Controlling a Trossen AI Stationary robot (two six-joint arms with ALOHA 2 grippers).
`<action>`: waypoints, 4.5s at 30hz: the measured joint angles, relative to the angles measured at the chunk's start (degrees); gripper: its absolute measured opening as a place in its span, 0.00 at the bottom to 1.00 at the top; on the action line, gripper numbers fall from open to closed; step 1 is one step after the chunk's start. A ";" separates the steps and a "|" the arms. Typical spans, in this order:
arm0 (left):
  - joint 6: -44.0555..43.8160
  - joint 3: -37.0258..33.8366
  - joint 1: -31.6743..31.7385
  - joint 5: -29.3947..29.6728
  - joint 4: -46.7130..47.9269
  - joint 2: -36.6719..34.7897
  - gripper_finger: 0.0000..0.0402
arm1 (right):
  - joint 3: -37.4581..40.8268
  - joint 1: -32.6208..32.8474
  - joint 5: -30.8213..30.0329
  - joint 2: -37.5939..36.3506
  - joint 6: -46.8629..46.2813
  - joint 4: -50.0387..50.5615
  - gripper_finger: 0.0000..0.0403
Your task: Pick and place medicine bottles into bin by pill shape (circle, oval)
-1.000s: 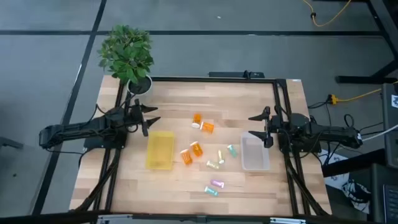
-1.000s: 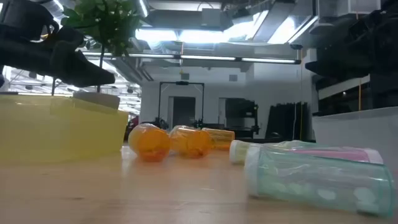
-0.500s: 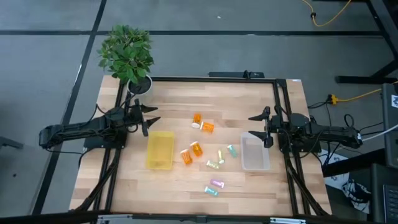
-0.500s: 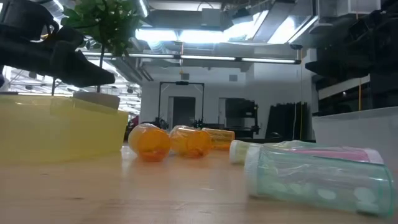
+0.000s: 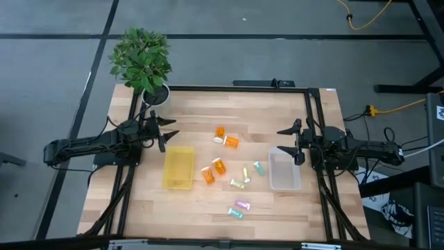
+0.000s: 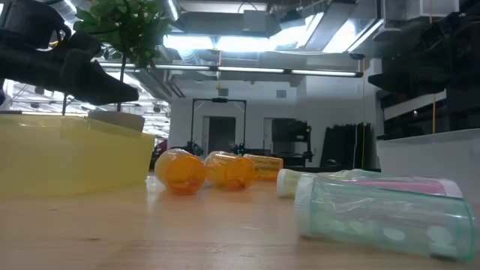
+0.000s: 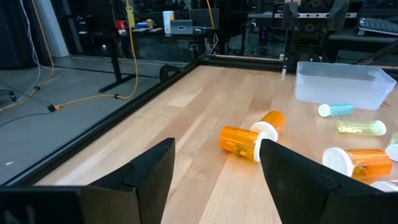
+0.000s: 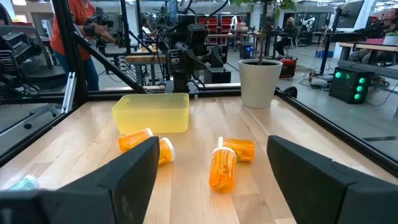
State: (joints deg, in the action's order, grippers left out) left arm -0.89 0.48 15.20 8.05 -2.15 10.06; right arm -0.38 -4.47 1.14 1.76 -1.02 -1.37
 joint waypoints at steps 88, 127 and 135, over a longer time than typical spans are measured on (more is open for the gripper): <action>-3.12 0.01 0.04 12.15 -25.26 2.17 0.57 | -14.97 -2.98 -27.16 13.14 -6.55 -1.13 0.75; -6.00 8.34 -10.03 1.60 -29.13 20.66 0.57 | -31.23 -9.03 2.50 63.46 -16.69 -21.77 0.75; 2.78 11.27 -15.22 1.74 -24.63 25.08 0.57 | -31.25 -10.01 2.61 70.86 -9.52 -33.71 0.75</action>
State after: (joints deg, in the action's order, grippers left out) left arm 1.90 11.75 -0.02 9.79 -26.79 35.14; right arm -31.64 -14.48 3.75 72.62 -10.54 -35.08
